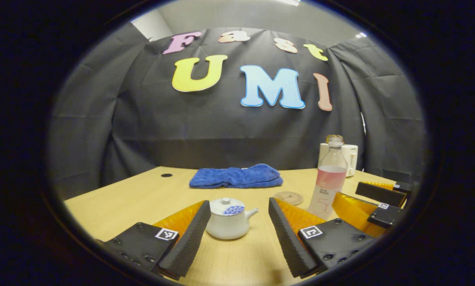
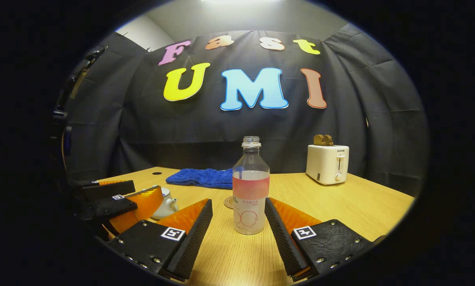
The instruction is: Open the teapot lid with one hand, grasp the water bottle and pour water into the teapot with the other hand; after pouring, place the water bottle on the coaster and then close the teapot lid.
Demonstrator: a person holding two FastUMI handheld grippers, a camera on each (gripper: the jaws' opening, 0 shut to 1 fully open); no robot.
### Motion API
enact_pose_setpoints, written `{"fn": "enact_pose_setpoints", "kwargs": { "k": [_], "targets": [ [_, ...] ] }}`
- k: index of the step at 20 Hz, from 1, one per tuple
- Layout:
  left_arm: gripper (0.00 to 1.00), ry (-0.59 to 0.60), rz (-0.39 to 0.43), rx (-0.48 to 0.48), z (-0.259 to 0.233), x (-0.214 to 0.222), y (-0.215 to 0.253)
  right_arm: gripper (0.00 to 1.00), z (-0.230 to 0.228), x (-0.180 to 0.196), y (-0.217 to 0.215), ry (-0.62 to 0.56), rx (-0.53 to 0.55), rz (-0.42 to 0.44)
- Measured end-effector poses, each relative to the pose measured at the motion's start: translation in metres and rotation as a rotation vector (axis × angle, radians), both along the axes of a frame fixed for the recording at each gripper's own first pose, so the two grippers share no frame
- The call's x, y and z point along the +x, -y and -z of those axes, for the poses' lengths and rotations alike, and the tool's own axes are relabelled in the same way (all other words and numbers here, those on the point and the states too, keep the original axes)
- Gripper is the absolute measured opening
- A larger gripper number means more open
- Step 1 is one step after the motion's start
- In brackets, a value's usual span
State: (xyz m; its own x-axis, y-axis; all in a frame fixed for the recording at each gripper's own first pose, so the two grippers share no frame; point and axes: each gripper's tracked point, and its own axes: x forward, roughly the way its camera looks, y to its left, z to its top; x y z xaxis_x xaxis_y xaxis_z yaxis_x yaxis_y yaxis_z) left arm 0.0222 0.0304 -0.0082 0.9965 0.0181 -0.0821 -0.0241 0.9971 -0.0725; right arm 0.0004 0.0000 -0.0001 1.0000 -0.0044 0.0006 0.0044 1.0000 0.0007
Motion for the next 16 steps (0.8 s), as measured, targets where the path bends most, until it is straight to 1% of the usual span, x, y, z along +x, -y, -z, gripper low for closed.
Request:
{"fn": "enact_pose_setpoints", "kwargs": {
  "k": [3,6,11,16],
  "targets": [
    [0.94,-0.01,-0.01,-0.024,-0.007,0.011,-0.018,0.84,0.0,0.001,0.0,0.0,0.0,0.0],
    [0.88,-0.013,-0.016,-0.004,-0.011,0.024,-0.03,0.84,0.0,0.001,0.0,0.0,0.0,0.0],
    [0.88,-0.062,0.032,0.015,-0.001,0.042,-0.023,0.84,0.0,0.001,0.0,-0.001,0.0,0.0],
    [0.88,-0.108,0.064,0.066,0.011,0.052,-0.012,0.84,0.0,0.001,0.0,-0.001,0.001,0.0]
  ]
}}
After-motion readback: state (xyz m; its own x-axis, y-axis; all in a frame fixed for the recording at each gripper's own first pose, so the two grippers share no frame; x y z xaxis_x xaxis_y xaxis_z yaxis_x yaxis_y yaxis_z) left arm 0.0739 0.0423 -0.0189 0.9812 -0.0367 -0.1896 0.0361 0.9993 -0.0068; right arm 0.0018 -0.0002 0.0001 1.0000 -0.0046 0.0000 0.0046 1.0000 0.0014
